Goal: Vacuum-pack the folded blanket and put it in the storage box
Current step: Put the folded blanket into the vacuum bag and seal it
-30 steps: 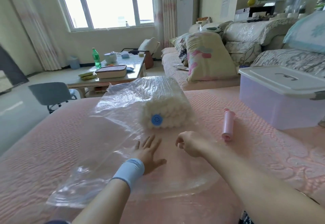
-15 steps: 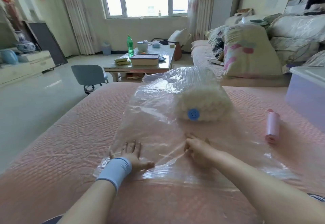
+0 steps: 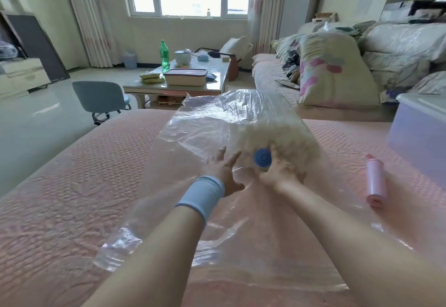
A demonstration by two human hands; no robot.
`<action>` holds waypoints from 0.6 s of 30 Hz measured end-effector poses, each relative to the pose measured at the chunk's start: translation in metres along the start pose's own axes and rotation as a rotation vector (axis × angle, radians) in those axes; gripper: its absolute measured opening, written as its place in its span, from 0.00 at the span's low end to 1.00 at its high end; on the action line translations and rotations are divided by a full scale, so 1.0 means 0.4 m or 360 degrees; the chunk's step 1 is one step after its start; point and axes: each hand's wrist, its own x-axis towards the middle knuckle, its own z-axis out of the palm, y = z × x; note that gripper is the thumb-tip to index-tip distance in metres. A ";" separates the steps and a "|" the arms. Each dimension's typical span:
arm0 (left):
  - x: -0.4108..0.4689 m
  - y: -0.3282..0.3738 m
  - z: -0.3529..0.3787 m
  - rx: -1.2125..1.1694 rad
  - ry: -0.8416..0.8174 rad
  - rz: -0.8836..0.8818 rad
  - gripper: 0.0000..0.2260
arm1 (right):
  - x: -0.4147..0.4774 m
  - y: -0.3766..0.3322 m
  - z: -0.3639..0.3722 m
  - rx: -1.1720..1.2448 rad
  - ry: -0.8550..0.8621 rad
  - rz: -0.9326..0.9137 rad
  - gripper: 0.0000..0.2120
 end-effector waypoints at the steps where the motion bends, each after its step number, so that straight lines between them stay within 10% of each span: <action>1: 0.020 0.010 0.014 0.0046 -0.0098 -0.0010 0.46 | 0.017 0.014 0.003 0.0100 -0.0011 -0.0008 0.49; 14: 0.186 0.060 0.080 -0.0011 -0.0136 0.0201 0.42 | 0.216 0.122 0.022 -0.0181 0.0136 -0.0086 0.50; 18: 0.123 0.022 0.054 -0.0088 0.0019 0.0096 0.35 | 0.118 0.043 0.016 -0.0358 0.0508 -0.0507 0.39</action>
